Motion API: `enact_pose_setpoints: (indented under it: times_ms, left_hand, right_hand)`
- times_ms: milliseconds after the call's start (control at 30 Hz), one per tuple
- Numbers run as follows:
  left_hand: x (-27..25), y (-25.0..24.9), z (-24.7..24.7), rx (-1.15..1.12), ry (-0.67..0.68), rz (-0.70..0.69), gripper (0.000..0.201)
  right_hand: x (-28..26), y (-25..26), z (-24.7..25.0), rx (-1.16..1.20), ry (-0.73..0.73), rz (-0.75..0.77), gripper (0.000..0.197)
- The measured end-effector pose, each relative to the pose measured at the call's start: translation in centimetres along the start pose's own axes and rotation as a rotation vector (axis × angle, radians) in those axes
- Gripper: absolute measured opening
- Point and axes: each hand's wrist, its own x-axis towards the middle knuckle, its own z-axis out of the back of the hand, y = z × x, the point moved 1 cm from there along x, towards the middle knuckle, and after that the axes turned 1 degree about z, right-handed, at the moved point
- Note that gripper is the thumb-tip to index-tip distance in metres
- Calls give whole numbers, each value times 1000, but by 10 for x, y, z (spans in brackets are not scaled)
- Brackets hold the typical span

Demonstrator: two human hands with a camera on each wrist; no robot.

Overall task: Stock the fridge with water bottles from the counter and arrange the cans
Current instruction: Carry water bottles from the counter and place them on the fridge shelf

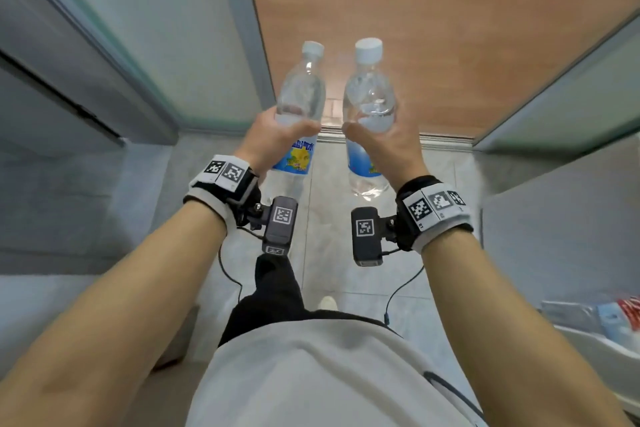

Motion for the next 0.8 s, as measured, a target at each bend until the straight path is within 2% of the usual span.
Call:
enact_pose_setpoints:
  times_ms: [67,133,200,367,500,567,633,733,800]
  left_hand:
    - [43,-19,-7,35,69,-18,47]
    - [86,-38,-20,80,152,-53,39]
    - [125,-60,-36,136,249,-94,32]
    - [202,-114,-88,256,476,-169,42]
    - [233,-142,-147,349,657,-222,18]
    - [247,-149,-184,405,742,-234,23]
    - [253,-154,-228,480,838,-250,37]
    - [248,-168,-290,512,984,-306,25]
    - [243,-178,-334,542,1053,-344,30]
  right_hand:
    - [33,-2,4,-9,-71,-1,51]
    - [64,-4,11,-5,-156,-12,56]
    - [93,-3,19,-2,-246,-57,51]
    - [137,7,52,-52,-556,-66,41]
    - [145,6,88,-21,-787,-108,40]
    - [147,2,111,-20,-889,-147,44]
    - [142,-3,140,-31,-1005,-197,49]
    - [133,-13,186,-22,-1160,-235,48]
    - [130,-21,221,-13,-1269,-269,45]
